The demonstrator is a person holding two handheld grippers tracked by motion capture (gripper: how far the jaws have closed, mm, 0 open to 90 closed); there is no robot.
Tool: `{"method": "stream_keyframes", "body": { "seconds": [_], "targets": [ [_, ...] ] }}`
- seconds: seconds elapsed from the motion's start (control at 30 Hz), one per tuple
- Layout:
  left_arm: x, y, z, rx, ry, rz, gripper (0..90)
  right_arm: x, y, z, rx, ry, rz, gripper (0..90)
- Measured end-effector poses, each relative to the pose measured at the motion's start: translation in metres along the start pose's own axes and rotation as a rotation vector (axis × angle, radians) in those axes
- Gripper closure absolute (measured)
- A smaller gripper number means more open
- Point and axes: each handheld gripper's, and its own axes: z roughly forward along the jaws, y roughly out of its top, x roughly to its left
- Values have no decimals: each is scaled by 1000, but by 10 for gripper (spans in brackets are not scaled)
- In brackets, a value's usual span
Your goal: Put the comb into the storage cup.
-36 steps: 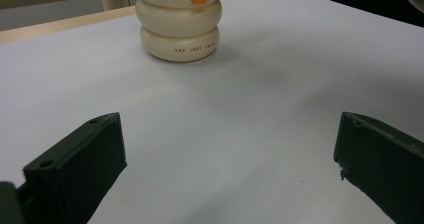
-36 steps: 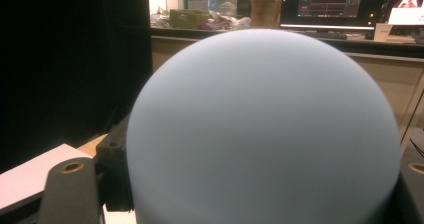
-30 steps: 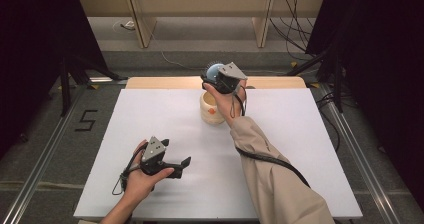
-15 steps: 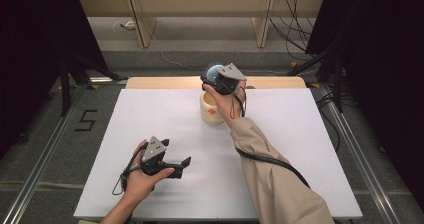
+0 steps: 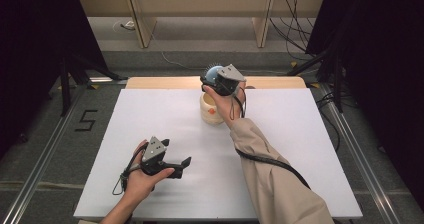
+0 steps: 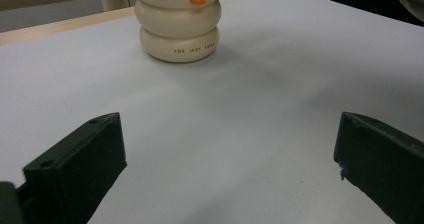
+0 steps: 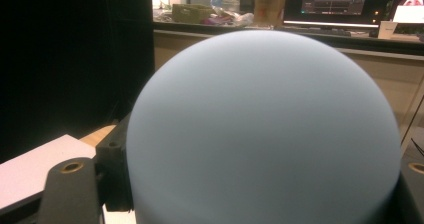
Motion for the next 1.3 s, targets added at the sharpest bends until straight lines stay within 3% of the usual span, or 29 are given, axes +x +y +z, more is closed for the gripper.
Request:
{"method": "stream_keyframes", "body": {
  "seconds": [0.77,1.3],
  "targets": [
    [0,0,0,-1,1,-3,0,-7,-2,-21,7,31,6,216],
    [1,0,0,1,1,-3,0,-11,-1,-32,30,41,35,134]
  ]
}}
